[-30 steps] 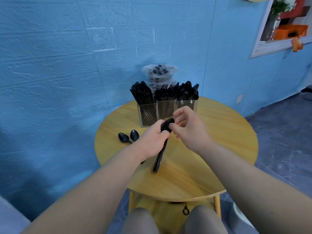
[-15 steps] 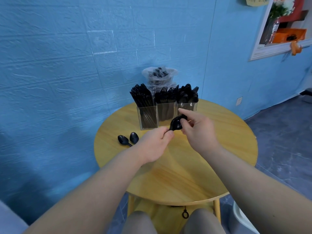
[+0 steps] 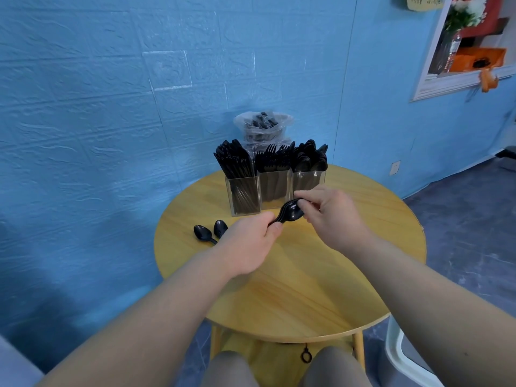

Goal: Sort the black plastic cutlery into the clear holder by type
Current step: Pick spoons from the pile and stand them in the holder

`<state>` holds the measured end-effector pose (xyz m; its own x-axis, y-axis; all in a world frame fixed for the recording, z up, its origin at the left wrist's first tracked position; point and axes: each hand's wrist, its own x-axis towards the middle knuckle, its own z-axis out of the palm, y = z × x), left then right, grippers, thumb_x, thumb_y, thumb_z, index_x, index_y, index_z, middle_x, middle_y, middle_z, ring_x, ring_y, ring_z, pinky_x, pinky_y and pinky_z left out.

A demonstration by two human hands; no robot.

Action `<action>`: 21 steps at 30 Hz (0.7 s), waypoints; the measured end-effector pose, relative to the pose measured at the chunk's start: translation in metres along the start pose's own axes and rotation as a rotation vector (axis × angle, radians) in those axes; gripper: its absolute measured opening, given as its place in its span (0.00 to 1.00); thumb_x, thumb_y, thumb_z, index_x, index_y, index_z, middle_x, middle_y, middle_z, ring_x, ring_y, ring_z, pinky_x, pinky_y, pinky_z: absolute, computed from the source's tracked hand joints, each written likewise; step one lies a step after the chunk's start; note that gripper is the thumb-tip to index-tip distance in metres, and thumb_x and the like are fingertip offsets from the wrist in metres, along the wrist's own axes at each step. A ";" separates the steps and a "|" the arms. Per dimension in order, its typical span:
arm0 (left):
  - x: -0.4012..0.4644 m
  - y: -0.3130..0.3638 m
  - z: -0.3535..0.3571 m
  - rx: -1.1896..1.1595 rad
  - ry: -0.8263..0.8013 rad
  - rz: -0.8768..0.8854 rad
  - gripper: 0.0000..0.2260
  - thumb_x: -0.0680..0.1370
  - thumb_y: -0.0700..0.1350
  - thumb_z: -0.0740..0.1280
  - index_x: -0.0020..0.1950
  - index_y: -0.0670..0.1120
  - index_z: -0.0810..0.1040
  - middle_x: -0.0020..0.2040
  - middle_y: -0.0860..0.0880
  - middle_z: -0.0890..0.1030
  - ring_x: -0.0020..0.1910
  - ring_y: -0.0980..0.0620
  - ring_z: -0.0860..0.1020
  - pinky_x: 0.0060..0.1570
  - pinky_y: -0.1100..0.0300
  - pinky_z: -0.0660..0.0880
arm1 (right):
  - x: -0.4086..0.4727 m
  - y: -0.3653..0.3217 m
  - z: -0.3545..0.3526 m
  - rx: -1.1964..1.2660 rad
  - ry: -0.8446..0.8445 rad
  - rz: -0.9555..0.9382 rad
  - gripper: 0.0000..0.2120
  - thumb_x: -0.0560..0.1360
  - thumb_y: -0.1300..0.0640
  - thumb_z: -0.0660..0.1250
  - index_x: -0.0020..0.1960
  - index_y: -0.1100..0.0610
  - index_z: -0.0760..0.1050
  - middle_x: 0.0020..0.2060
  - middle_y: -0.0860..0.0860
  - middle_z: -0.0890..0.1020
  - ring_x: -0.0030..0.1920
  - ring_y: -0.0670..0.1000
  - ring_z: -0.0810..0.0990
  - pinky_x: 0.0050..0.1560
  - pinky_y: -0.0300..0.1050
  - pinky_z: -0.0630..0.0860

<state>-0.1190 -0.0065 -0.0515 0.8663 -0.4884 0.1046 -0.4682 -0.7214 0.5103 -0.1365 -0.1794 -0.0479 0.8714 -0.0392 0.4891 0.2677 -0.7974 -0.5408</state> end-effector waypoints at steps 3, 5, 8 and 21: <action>0.000 0.005 0.003 0.042 0.148 0.041 0.14 0.83 0.51 0.52 0.44 0.48 0.71 0.36 0.50 0.77 0.37 0.48 0.74 0.40 0.50 0.72 | 0.003 0.003 -0.001 -0.023 0.061 -0.034 0.13 0.79 0.60 0.62 0.62 0.57 0.78 0.41 0.50 0.75 0.39 0.49 0.75 0.39 0.40 0.69; 0.003 0.006 0.005 0.059 0.157 0.039 0.14 0.83 0.51 0.50 0.49 0.47 0.73 0.40 0.48 0.80 0.37 0.48 0.76 0.40 0.49 0.73 | 0.004 0.003 -0.003 -0.037 0.080 -0.063 0.13 0.79 0.61 0.62 0.61 0.58 0.79 0.41 0.50 0.75 0.39 0.48 0.74 0.36 0.34 0.66; 0.011 0.005 0.003 0.008 0.029 0.025 0.12 0.83 0.51 0.51 0.50 0.48 0.71 0.41 0.48 0.80 0.33 0.50 0.73 0.35 0.52 0.71 | 0.005 0.006 -0.007 -0.017 0.111 -0.076 0.11 0.78 0.63 0.64 0.58 0.59 0.80 0.39 0.48 0.75 0.37 0.47 0.73 0.37 0.28 0.65; 0.078 0.035 -0.023 0.185 0.190 0.227 0.20 0.82 0.47 0.55 0.75 0.52 0.62 0.65 0.52 0.71 0.62 0.52 0.68 0.64 0.52 0.68 | 0.061 0.022 -0.065 0.261 0.450 0.101 0.10 0.78 0.62 0.62 0.54 0.52 0.78 0.34 0.44 0.79 0.34 0.41 0.79 0.43 0.37 0.75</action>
<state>-0.0636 -0.0586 -0.0064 0.7449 -0.5591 0.3640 -0.6614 -0.6901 0.2936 -0.1037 -0.2388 0.0144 0.6505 -0.4082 0.6405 0.3356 -0.6020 -0.7245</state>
